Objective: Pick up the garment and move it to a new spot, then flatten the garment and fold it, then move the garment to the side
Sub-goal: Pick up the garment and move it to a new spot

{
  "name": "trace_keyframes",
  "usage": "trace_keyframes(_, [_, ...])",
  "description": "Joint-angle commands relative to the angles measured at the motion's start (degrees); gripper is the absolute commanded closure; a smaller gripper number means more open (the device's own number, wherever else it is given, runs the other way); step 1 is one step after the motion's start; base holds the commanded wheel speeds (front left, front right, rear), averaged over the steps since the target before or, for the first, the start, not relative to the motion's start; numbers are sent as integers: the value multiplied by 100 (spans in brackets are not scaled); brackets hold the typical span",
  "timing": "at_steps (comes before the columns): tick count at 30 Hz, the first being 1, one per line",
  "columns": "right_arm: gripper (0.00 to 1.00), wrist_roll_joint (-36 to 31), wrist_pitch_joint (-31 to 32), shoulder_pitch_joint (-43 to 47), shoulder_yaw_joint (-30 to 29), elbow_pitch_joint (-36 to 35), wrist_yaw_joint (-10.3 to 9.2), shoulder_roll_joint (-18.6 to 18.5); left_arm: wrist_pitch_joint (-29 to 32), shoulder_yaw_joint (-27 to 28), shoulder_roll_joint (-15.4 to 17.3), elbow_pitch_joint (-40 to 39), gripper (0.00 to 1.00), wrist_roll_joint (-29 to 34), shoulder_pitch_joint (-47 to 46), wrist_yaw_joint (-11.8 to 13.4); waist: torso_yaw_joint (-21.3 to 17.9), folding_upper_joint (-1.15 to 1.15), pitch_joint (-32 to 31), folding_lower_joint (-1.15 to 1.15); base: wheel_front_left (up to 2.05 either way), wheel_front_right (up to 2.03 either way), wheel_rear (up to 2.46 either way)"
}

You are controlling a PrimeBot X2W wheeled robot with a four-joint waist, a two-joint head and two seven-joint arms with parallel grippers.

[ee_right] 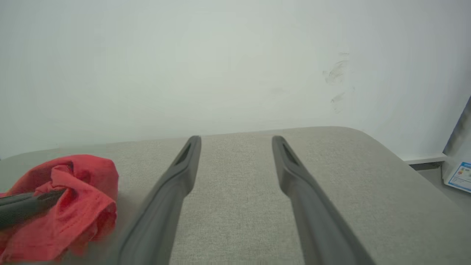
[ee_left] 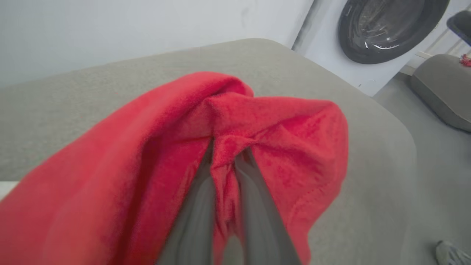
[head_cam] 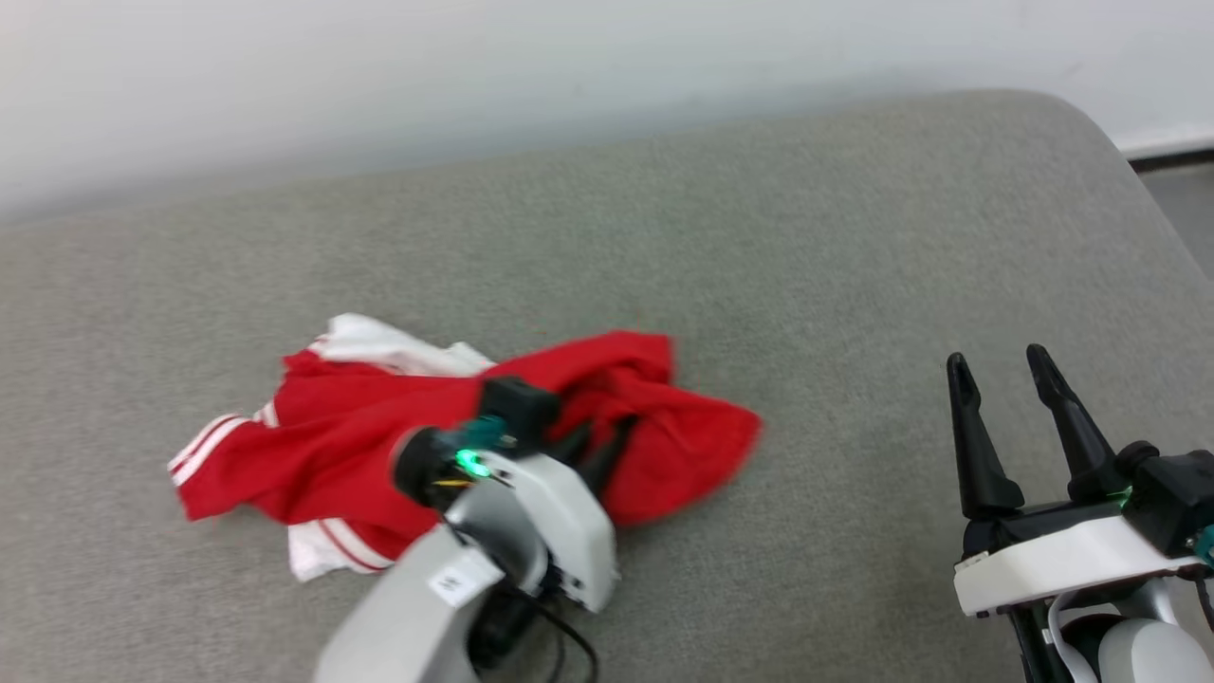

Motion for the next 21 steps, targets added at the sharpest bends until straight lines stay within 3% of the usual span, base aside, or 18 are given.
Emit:
trace_keyframes(1, [0, 25, -49, -33, 0, 1, -2, 12, 44, -144, -43, -42, 100, 38, -61, -22, -203, 0, 225, 1, 0, 0, 0])
trace_keyframes(6, [0, 126, -195, -162, 5, 98, -2, 12, 212, -1055, -233, -247, 100, 41, -1, -53, -347, 0, 528, 1, 0, 0, 0])
trace_keyframes(14, [0, 158, -340, -290, 42, 249, -2, 11, 273, -2244, -81, -221, 100, -240, 7, -56, -291, 0, 689, 1, 0, 0, 0])
trace_keyframes(15, [0, 139, -341, -299, 32, 278, -2, 9, 235, -2297, -73, -194, 59, -257, -20, -56, -261, 0, 665, 1, 0, 0, 0])
trace_keyframes(16, [0, 120, -343, -305, 16, 295, -2, 9, 172, -2340, -67, -176, 0, -250, -44, -56, -226, 0, 632, 1, 0, 0, 0])
trace_keyframes(21, [0, 35, -264, -240, -16, 309, -2, 9, -397, -2375, -133, -174, 0, -117, -113, -49, -16, 0, 390, 1, 0, 0, 0])
